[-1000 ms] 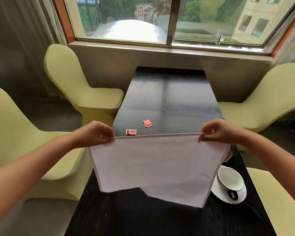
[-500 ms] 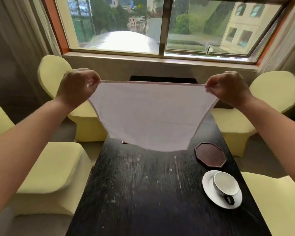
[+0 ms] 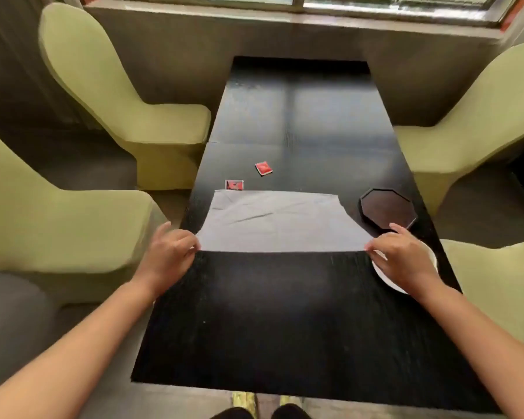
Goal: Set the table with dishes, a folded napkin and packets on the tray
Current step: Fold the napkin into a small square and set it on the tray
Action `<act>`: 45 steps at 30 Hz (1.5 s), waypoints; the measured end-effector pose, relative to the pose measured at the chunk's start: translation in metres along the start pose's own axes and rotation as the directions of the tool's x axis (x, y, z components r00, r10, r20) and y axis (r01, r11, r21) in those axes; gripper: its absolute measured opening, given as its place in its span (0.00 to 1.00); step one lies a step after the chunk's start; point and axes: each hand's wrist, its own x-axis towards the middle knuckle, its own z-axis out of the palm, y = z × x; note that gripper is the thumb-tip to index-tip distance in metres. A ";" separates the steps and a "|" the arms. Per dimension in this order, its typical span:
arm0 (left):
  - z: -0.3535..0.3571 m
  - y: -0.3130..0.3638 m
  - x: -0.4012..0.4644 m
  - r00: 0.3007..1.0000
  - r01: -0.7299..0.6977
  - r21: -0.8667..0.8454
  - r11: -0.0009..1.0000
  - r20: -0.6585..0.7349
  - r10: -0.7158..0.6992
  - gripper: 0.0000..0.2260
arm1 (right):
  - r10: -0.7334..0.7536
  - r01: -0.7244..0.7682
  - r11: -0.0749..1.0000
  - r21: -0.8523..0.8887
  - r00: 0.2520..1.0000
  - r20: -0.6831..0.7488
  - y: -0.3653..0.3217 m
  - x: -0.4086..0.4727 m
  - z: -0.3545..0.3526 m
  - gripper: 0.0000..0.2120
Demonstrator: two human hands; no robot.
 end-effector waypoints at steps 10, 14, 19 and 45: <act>0.122 0.013 -0.114 0.925 0.093 -0.010 0.996 0.372 -0.082 0.05 | 0.283 -0.342 0.937 0.074 0.864 0.417 -0.041 -0.153 0.120 0.06; 0.143 0.020 -0.156 0.927 0.157 -0.001 0.988 0.346 -0.147 0.05 | 0.234 -0.291 0.946 0.142 0.916 0.325 -0.058 -0.191 0.133 0.05; 0.154 0.026 -0.191 0.967 0.150 -0.035 0.988 0.212 -0.139 0.05 | 0.192 -0.237 0.954 0.185 0.954 0.230 -0.071 -0.233 0.139 0.05; 0.233 0.140 -0.148 0.903 0.235 0.032 0.972 0.363 -0.230 0.26 | 0.357 -0.424 0.905 0.040 0.806 0.473 -0.198 -0.172 0.203 0.27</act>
